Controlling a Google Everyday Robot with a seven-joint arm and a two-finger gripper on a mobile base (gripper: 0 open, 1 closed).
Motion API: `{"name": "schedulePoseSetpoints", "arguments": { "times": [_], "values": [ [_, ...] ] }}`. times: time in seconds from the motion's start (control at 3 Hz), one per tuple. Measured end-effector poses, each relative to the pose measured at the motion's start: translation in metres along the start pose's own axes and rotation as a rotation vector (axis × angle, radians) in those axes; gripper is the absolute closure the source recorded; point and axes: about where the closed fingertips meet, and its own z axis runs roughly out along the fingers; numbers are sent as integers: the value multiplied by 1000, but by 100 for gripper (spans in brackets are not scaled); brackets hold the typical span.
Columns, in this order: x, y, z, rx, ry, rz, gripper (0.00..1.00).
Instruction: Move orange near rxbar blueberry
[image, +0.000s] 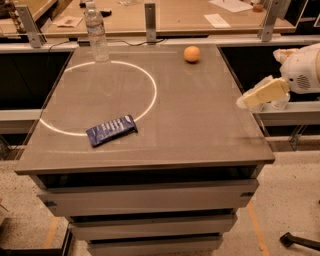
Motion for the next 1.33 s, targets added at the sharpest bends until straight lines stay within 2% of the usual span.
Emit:
{"name": "schedulePoseSetpoints", "arguments": {
  "times": [0.67, 1.0, 1.33],
  "values": [
    [-5, -12, 42, -6, -132, 122, 0],
    [-27, -14, 88, -55, -178, 128, 0],
    [-27, -14, 89, -55, -178, 128, 0]
  ]
}}
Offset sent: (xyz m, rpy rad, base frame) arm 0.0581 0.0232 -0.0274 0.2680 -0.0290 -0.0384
